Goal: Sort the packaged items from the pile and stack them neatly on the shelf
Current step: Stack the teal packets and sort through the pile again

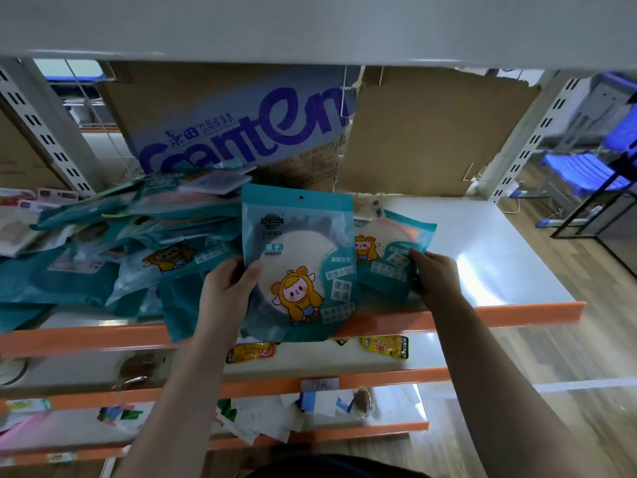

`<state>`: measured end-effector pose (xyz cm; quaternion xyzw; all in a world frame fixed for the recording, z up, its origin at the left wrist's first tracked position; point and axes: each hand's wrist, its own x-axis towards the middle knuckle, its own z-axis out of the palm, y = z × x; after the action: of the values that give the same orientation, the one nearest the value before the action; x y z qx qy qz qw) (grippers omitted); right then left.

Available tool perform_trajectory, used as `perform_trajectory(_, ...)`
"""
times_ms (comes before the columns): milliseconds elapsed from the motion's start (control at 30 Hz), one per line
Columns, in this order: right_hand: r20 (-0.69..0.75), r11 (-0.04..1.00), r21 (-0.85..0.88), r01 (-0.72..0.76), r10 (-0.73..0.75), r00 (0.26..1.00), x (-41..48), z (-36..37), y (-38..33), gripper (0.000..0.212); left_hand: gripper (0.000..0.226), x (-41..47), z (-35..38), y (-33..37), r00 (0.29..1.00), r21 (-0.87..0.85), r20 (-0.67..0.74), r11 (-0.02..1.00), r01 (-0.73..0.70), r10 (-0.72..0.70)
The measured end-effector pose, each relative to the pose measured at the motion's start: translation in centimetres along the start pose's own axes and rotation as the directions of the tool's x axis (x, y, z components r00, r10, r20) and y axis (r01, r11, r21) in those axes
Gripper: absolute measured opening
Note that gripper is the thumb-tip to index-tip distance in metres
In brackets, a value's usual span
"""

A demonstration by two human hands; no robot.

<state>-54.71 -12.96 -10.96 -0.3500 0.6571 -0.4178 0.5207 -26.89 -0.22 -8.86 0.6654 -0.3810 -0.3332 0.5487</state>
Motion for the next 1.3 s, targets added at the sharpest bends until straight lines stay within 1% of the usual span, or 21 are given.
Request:
perform_trajectory(100,-0.019,0.999,-0.041,-0.013,0.012,1.0,0.2,-1.4,0.0,0.018,0.023,-0.2,0.6,-0.4,0.999,0.053,-0.038,0.998,-0.024,0.026)
perform_trajectory(200,-0.019,0.999,0.007,-0.047,0.048,0.999,0.4,-2.3,-0.1,0.02,0.017,-0.7,0.9,-0.5,0.996,0.102,-0.078,0.994,-0.029,0.037)
perform_trajectory(300,-0.043,0.998,0.062,-0.028,0.031,0.999,0.4,-3.0,0.1,0.019,0.015,-1.3,0.9,-0.6,0.991,0.106,-0.131,0.994,-0.023,0.037)
perform_trajectory(400,-0.108,0.999,-0.006,0.043,-0.044,0.993,0.1,-3.2,0.4,0.025,0.013,-1.5,0.5,-0.3,0.983,0.067,-0.183,0.998,-0.022,0.034)
perform_trajectory(533,-0.235,0.988,-0.1,0.115,-0.136,0.962,-1.0,-3.2,0.7,0.025,0.013,-1.4,-0.7,0.0,0.974,0.081,-0.218,0.996,-0.041,0.058)
perform_trajectory(667,-0.362,0.973,-0.126,0.194,-0.227,0.904,-3.0,-3.1,1.2,0.021,0.01,-1.9,-2.4,0.5,0.965,0.069,-0.249,0.996,-0.063,0.078)
perform_trajectory(733,-0.393,0.955,-0.135,0.263,-0.295,0.871,-4.5,-2.7,1.6,0.018,0.011,-2.3,-3.6,0.5,0.962,0.062,-0.259,0.995,-0.074,0.087)
perform_trajectory(800,-0.379,0.94,-0.111,0.324,-0.341,0.86,-6.3,-1.7,1.8,0.018,0.014,-2.6,-5.4,0.2,0.959,0.053,-0.261,0.994,-0.094,0.105)
perform_trajectory(867,-0.334,0.921,-0.072,0.382,-0.383,0.861,-8.1,-0.1,1.8,0.015,0.011,-3.0,-7.5,0.1,0.954,0.087,-0.265,0.989,-0.121,0.14)
perform_trajectory(1000,-0.184,0.896,0.002,0.444,-0.436,0.881,-12.7,5.5,1.9,0.011,0.008,-4.3,-13.6,-0.3,0.933,0.103,-0.306,0.981,-0.163,0.187)
perform_trajectory(1100,-0.081,0.877,0.039,0.479,-0.475,0.876,-16.7,10.9,2.6,0.013,0.011,-5.1,-19.9,-1.5,0.914,0.197,-0.343,0.968,-0.157,0.219)
perform_trajectory(1167,-0.018,0.861,0.068,0.504,-0.504,0.863,-19.2,14.6,3.4,0.014,0.017,-5.4,-24.4,-2.5,0.901,0.273,-0.372,0.954,-0.124,0.224)
perform_trajectory(1233,0.023,0.843,0.073,0.533,-0.536,0.844,-21.3,18.1,4.3,0.012,0.018,-5.8,-28.6,-3.4,0.881,0.3,-0.417,0.949,-0.098,0.223)
perform_trajectory(1300,0.056,0.826,0.056,0.561,-0.563,0.824,-23.3,21.4,5.0,0.011,0.013,-6.3,-32.3,-4.0,0.862,0.298,-0.458,0.951,-0.083,0.218)
